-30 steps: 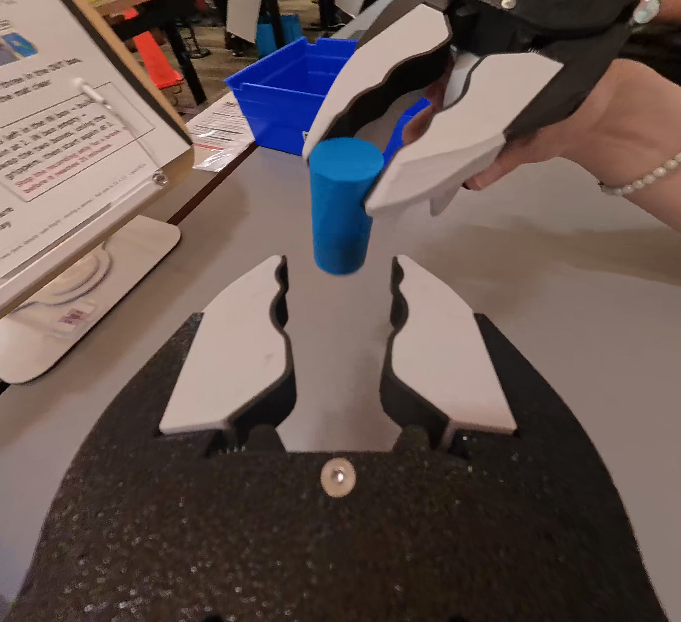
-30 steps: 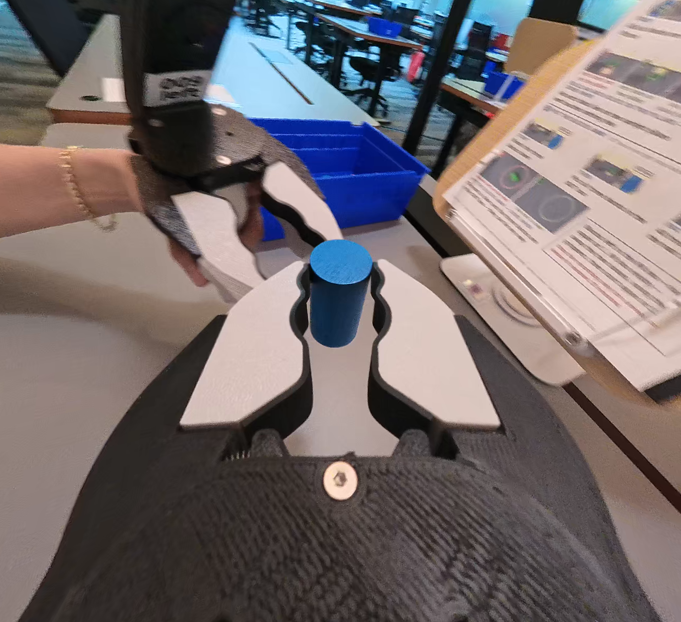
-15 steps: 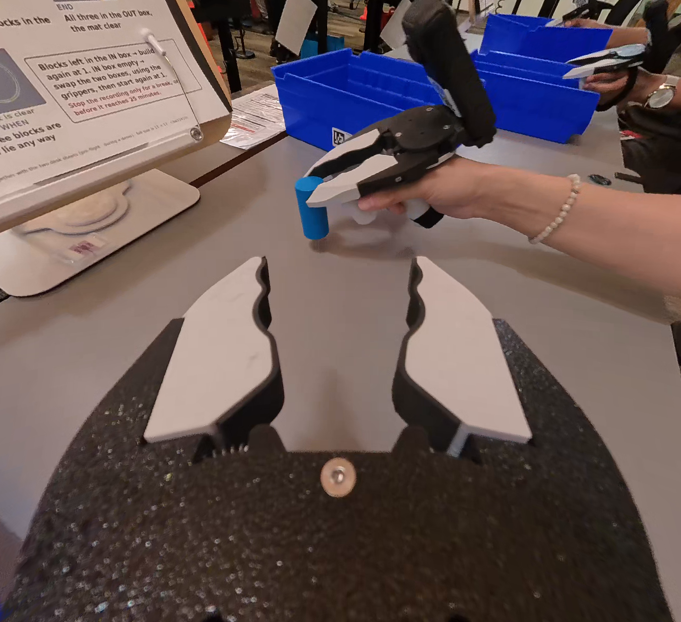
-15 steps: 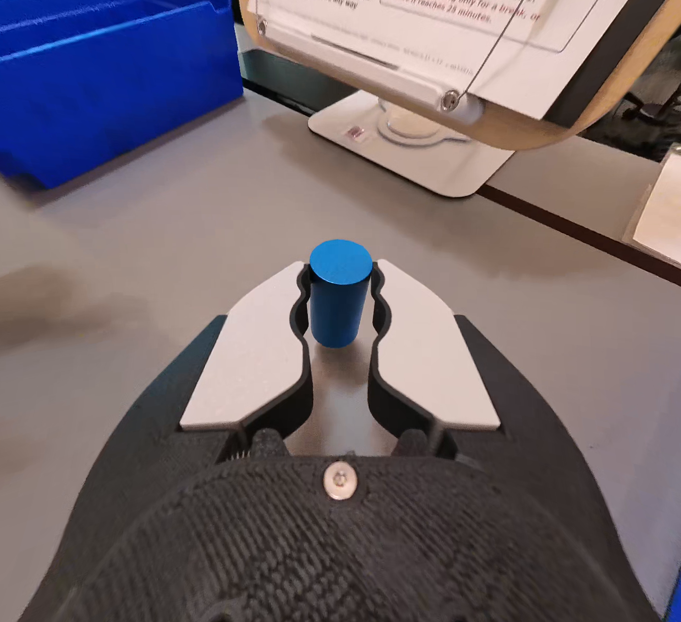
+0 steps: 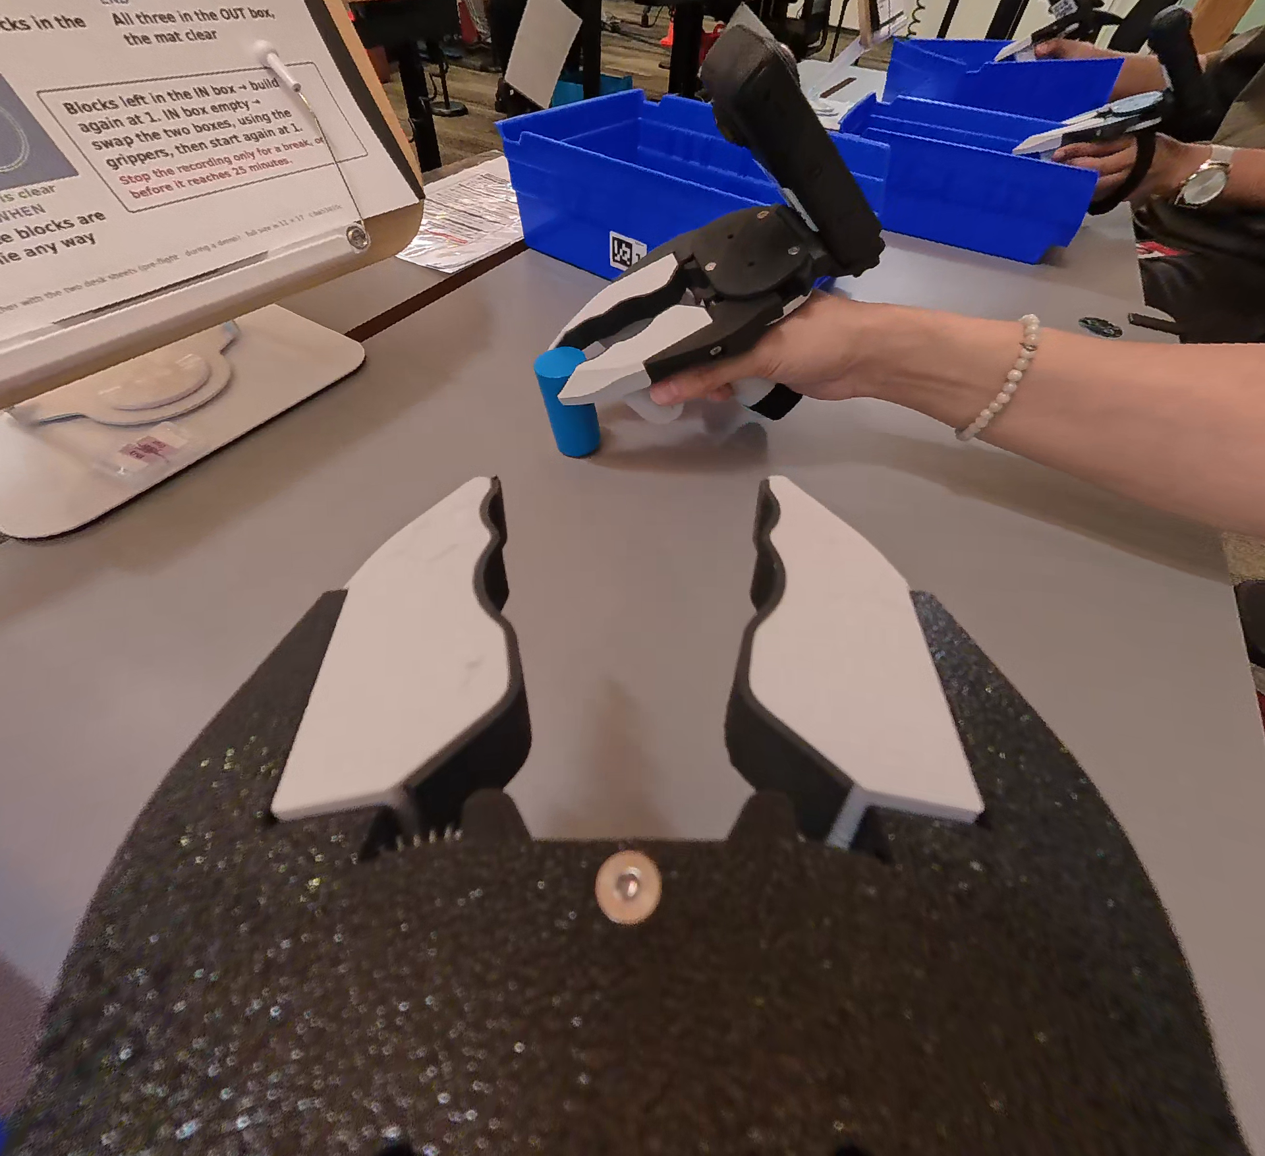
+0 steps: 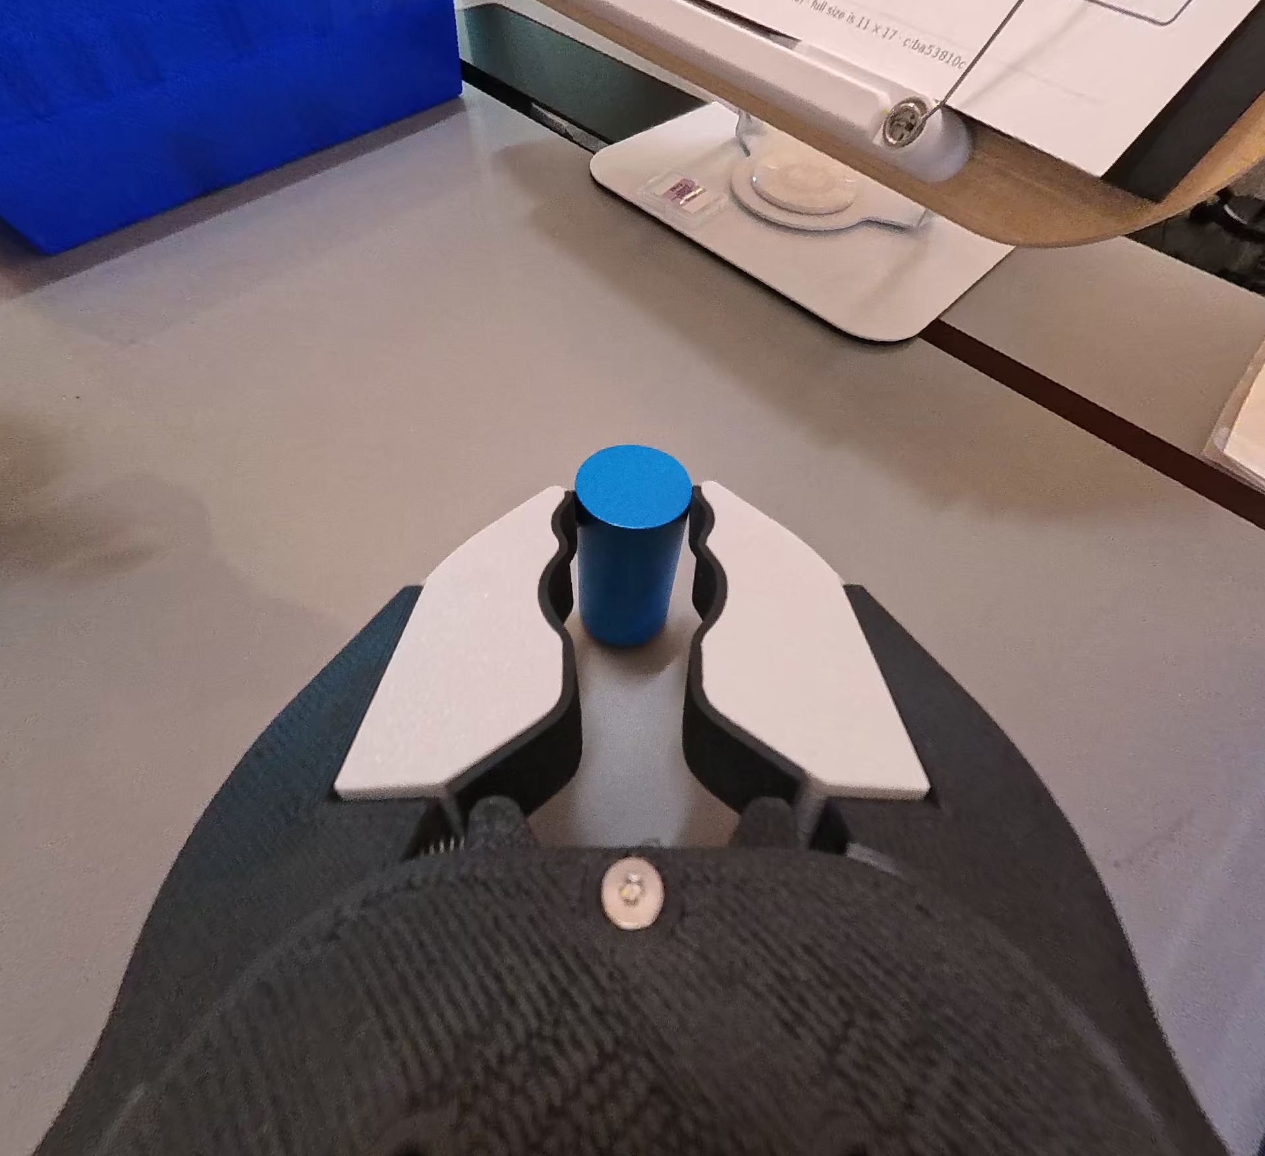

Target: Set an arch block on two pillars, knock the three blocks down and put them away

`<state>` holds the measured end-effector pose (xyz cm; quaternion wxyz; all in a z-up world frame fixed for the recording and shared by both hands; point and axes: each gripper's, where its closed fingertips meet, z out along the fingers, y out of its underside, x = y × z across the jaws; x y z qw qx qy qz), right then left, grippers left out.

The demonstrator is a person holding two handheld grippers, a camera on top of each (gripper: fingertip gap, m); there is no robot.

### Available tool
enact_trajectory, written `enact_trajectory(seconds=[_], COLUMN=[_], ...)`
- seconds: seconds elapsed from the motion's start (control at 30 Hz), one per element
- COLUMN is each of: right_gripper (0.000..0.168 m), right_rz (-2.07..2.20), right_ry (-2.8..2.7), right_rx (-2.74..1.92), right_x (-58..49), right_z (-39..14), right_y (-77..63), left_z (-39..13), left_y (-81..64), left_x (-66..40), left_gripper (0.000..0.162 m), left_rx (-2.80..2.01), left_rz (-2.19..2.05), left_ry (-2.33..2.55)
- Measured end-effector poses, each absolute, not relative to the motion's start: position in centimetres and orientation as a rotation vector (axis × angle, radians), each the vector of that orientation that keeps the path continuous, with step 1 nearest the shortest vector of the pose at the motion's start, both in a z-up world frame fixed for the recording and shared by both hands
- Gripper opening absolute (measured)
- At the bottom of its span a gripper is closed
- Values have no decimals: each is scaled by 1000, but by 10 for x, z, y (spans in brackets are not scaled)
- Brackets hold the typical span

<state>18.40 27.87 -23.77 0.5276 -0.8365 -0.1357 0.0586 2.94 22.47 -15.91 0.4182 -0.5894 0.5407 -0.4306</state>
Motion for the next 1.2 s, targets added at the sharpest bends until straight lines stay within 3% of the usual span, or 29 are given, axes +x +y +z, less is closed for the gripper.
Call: enact_trajectory(seconds=[0.9, 1.2], right_gripper=[35, 85], right_rz=[169, 143], right_ry=[-370, -345], right_rx=[-2037, -2014], right_x=[182, 186], right_z=[-241, -218], right_y=[273, 264], left_z=[-151, -108], left_y=[224, 245], left_x=[21, -4], left_gripper=[69, 69], left_rx=[-1470, -1421], left_rz=[-1099, -1118], left_ry=[1334, 1211])
